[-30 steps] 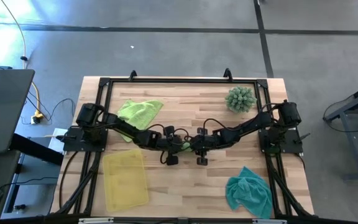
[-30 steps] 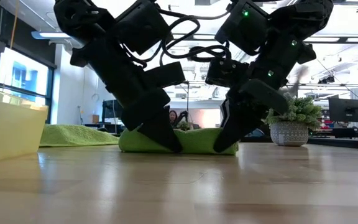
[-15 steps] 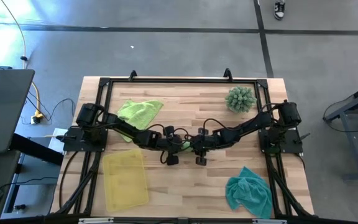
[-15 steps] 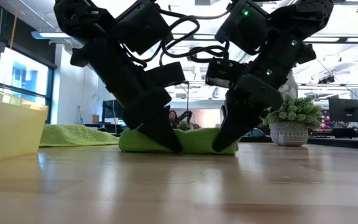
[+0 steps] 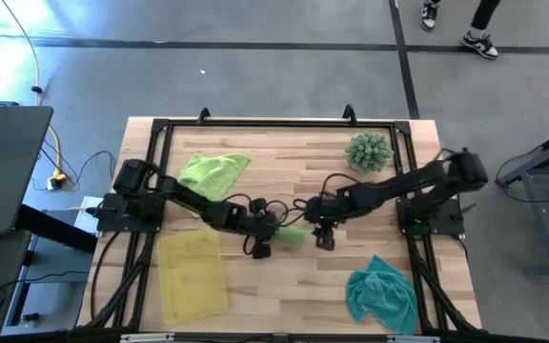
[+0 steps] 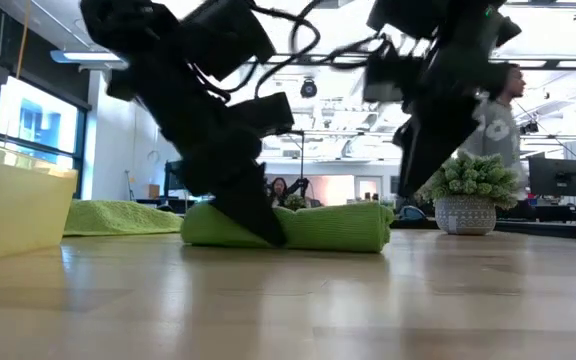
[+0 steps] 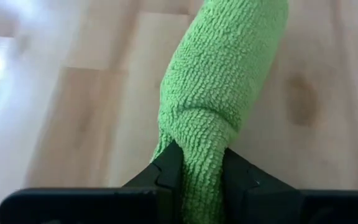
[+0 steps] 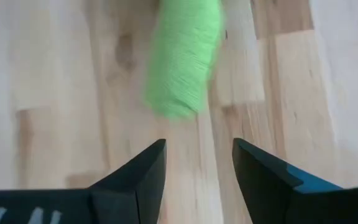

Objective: Roll microfiber towels into tight, uniform cylinder then place into a basket
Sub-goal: Put the green microfiber towel into the yellow bin

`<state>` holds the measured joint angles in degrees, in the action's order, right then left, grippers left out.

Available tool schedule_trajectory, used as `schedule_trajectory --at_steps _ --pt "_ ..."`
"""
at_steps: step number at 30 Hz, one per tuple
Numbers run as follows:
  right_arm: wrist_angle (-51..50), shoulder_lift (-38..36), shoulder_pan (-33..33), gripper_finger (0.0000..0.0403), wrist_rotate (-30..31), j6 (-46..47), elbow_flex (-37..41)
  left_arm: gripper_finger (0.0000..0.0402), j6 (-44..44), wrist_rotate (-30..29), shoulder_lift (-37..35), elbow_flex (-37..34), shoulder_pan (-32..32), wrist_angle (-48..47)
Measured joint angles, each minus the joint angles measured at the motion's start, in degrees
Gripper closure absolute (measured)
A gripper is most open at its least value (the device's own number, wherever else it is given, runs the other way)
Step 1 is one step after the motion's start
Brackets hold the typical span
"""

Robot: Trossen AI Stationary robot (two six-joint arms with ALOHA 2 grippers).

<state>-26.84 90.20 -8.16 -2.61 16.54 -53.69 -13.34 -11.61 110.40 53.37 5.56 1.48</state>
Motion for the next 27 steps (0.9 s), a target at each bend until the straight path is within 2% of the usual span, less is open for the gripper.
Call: schedule_trajectory --at_steps 7,12,16,22,27 --pt "-5.4 -10.3 -2.2 0.0226 3.4 4.4 0.1 0.0351 -0.1 0.1 -3.1 0.3 3.9 -2.4" --pt "-5.6 -14.4 -3.9 0.0226 6.8 7.0 0.1 0.0351 0.7 -0.6 -11.4 2.3 5.7 -6.4" --pt "-5.6 -15.3 -5.2 0.0226 8.3 8.3 0.2 0.0351 -2.2 -4.0 -18.1 2.8 8.3 -11.6" --pt "-5.6 -15.1 -7.2 0.0226 10.1 9.5 0.2 0.0351 -13.7 -9.0 -29.2 2.9 14.9 -24.6" --pt "-5.7 -14.5 -8.7 0.0226 10.5 11.7 0.2 0.0351 -30.9 -11.9 -33.4 3.1 22.8 -34.5"
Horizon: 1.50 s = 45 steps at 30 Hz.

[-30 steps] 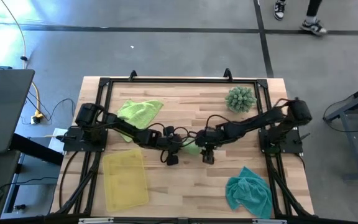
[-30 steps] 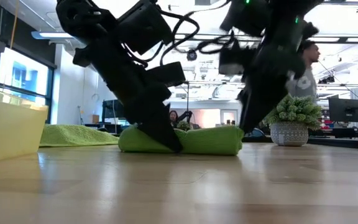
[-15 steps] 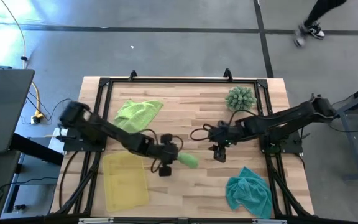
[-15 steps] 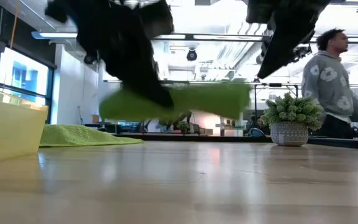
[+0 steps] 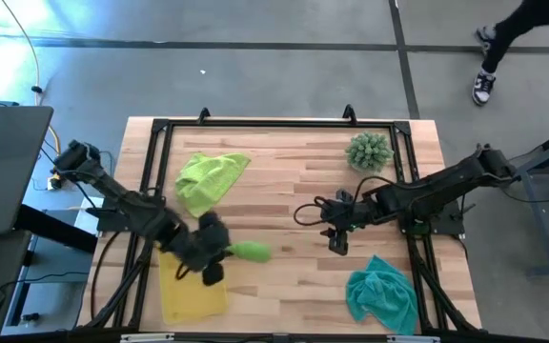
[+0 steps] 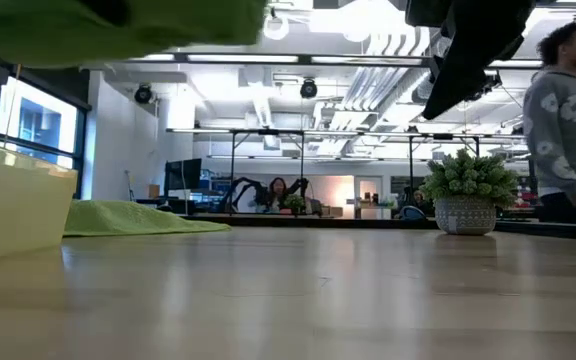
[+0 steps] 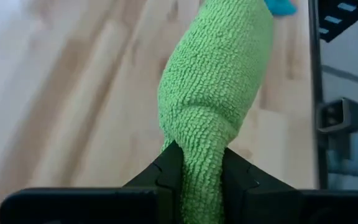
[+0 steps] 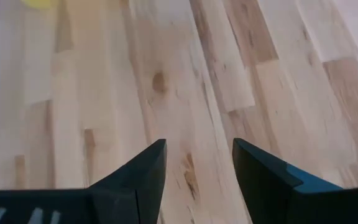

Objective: Roll microfiber towels into tight, uniform cylinder then place into a basket
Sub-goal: Put the green microfiber towel into the yellow bin

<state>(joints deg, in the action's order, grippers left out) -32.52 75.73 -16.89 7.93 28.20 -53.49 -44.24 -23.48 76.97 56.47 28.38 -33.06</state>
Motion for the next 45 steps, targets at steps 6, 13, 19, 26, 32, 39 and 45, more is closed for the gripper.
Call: schedule_trajectory --at_steps 6,13,19,26,32,39,45 --pt "0.7 0.8 -1.9 0.0226 1.3 0.4 0.0 0.0351 -18.2 -1.2 -0.3 -0.1 9.2 -10.7" --pt "0.5 1.3 -3.5 0.0226 3.9 4.5 0.0 0.0351 -42.4 -1.4 -0.1 -0.1 16.4 -19.5" --pt "0.6 1.3 -5.1 0.0226 5.5 6.5 0.0 0.0351 -58.3 -0.4 3.3 -0.1 20.0 -24.4" --pt "0.6 1.3 -6.3 0.0226 6.1 7.0 0.0 0.0351 -67.8 9.2 9.6 -0.1 21.6 -27.1" --pt "0.6 1.3 -6.9 0.0226 8.2 7.0 0.0 0.0351 -74.5 12.6 15.4 0.0 20.4 -27.4" --pt "0.6 1.3 -6.9 0.0226 8.6 6.9 0.0 0.0351 -78.8 12.8 20.2 0.0 16.8 -26.1" --pt "0.6 1.3 -6.9 0.0226 8.6 6.5 0.0 0.0351 -80.9 12.5 20.7 0.0 14.0 -23.6"
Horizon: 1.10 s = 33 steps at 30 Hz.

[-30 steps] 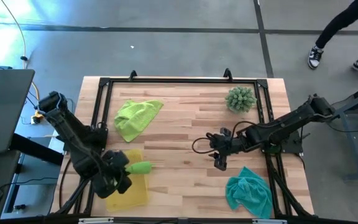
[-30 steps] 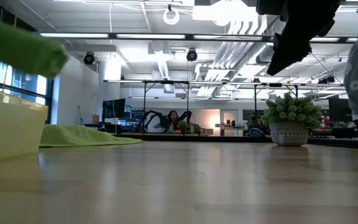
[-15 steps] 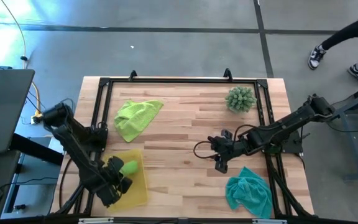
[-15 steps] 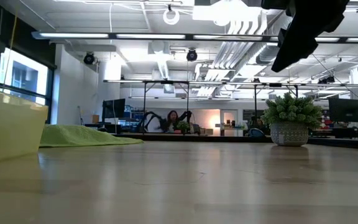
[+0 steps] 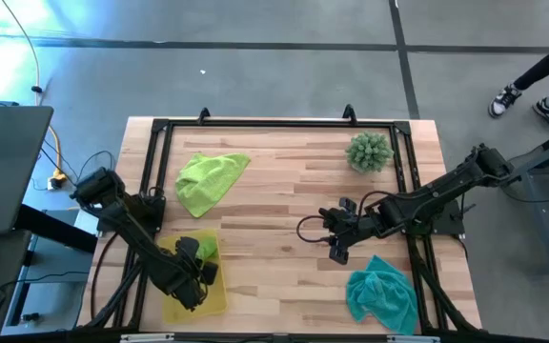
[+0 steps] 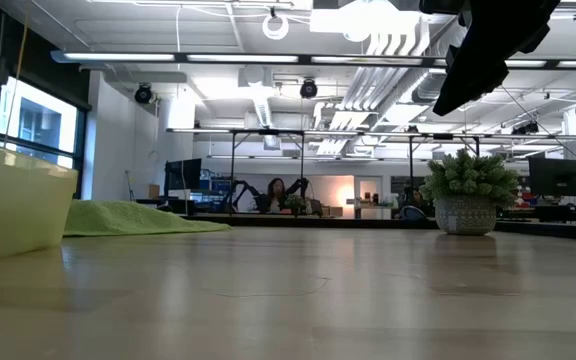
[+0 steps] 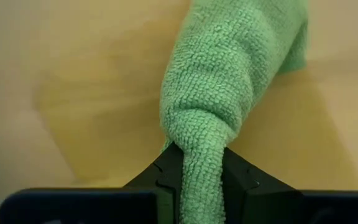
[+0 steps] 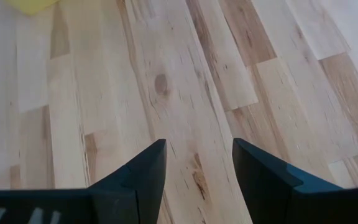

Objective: Roll microfiber towels into tight, uniform cylinder then place into a basket
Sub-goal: Put the green microfiber towel into the yellow bin

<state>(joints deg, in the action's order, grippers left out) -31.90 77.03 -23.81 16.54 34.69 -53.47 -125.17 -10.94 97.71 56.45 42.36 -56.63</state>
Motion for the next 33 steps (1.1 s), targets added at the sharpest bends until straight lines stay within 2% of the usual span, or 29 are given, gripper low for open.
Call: schedule_trajectory --at_steps 5,10,12,14,17,21,28,33 --pt "0.2 0.0 0.0 0.0226 -1.1 -0.1 0.0 0.0351 -0.3 -3.0 0.0 0.0 -1.6 6.8" --pt "0.3 0.0 0.0 0.0226 -2.1 -0.2 0.0 0.0351 1.8 -14.7 0.0 0.0 -2.3 14.7" --pt "0.3 0.0 0.0 0.0226 -2.1 -0.2 0.0 0.0351 2.0 -19.4 0.0 0.0 -2.4 15.5" --pt "0.3 0.0 0.0 0.0226 -2.1 -0.2 0.0 0.0351 0.8 -21.5 0.2 0.0 -2.9 15.3" --pt "0.3 0.0 0.0 0.0226 -2.1 -0.2 0.0 0.0351 -0.3 -22.1 0.4 0.0 -3.9 14.2" --pt "0.3 0.0 0.0 0.0226 -2.1 -0.2 0.0 0.0351 2.4 -20.6 1.4 0.0 -5.9 14.7" --pt "0.4 0.0 0.0 0.0226 -2.2 -0.2 0.0 0.0351 10.0 -18.6 4.3 0.1 -8.4 21.6" --pt "0.4 -0.1 0.1 0.0226 -2.2 -0.2 0.0 0.0351 6.5 -18.8 5.0 0.0 -9.1 20.5"
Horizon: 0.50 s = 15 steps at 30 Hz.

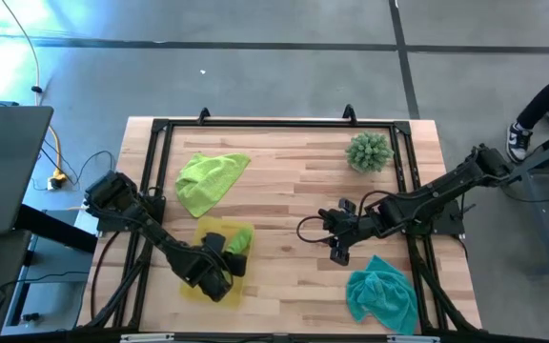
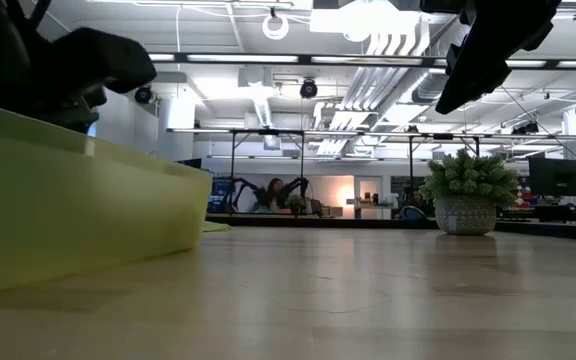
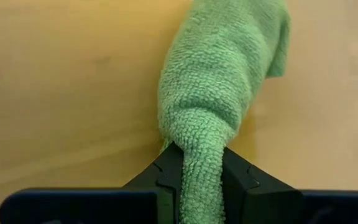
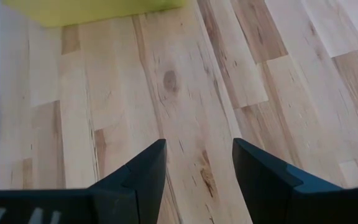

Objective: Roll microfiber towels into tight, uniform cylinder then place into a basket
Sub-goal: Put the green microfiber towel into the yellow bin

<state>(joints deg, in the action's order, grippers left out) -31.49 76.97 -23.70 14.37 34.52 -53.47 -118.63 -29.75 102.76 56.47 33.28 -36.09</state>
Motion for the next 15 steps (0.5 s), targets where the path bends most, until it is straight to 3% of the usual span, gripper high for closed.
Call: schedule_trajectory --at_steps 15 --pt "0.0 0.0 0.0 0.0226 0.0 0.0 0.0 0.035 -2.5 -0.7 0.0 0.0 0.4 1.3"
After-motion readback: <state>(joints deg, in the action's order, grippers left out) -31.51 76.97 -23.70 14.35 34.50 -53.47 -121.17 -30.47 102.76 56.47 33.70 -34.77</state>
